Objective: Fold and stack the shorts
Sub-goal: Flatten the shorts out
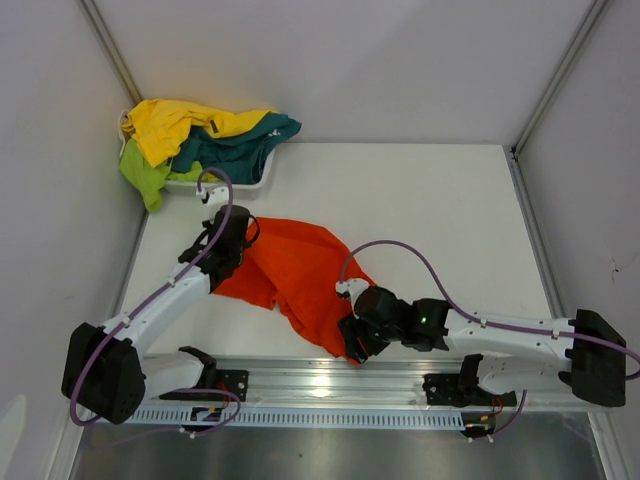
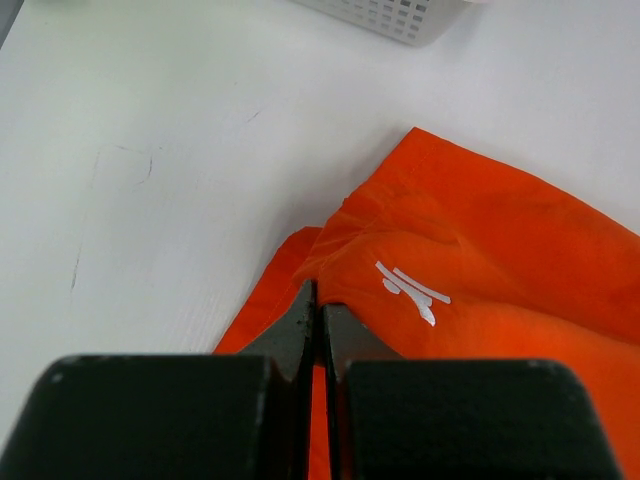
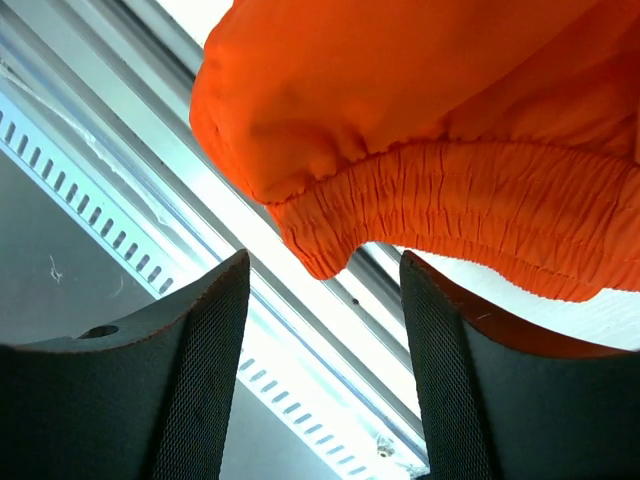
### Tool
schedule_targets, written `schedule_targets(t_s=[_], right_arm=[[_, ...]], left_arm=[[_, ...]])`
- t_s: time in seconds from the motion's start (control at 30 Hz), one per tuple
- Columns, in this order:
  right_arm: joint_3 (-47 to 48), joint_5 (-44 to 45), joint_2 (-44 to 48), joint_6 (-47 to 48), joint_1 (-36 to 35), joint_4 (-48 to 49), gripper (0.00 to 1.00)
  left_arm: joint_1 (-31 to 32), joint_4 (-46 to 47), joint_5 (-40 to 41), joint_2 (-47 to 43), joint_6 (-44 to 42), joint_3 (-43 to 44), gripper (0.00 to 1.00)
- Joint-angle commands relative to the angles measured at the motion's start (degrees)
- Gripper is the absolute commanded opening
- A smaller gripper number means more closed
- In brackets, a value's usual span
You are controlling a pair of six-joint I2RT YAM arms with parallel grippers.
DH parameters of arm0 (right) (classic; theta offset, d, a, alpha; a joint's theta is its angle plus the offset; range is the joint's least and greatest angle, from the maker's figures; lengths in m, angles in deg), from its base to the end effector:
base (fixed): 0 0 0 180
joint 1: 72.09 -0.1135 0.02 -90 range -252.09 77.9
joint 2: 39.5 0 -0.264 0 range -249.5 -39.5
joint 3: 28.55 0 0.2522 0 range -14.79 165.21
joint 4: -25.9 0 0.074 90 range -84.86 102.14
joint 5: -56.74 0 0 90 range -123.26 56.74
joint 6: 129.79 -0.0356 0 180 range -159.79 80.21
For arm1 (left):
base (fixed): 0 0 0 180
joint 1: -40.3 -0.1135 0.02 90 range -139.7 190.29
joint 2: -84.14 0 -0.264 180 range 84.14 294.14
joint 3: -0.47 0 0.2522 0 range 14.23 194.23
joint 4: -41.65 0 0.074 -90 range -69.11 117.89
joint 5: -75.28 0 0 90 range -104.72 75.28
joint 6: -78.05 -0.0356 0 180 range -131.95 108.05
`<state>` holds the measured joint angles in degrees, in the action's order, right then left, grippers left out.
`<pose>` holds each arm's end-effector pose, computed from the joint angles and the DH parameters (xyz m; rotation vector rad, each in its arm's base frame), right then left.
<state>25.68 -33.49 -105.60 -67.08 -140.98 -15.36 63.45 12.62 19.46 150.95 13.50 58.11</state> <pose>0.0811 0.2105 0.2153 -0.9384 2.4655 0.6579 0.2343 -0.0784 0.2520 -0.3538 2.0825 0.1679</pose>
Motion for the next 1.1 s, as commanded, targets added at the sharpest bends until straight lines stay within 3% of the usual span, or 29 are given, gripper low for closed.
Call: schedule_targets(t_s=[0.0,0.33,0.67,1.07], right_arm=[[-0.8,2.2,1.7,0.1,-1.8,0.3,0.63],[-1.0,9.3,-0.9,1.7,-9.6,2.3,0.61],[0.2,14.1,-7.5,3.2,-10.1,4.5,0.57],[1.1,17.5,-9.0,4.2,-11.8,3.7,0.49]], left_arm=[[-0.7,2.0,0.0,0.0,-0.8,1.0,0.0],[-0.7,2.0,-0.4,-0.2,-0.9,1.1,0.0],[-0.7,2.0,-0.8,-0.8,-1.1,0.9,0.0],[-0.7,2.2,-0.8,-0.7,-1.2,0.8,0.0]])
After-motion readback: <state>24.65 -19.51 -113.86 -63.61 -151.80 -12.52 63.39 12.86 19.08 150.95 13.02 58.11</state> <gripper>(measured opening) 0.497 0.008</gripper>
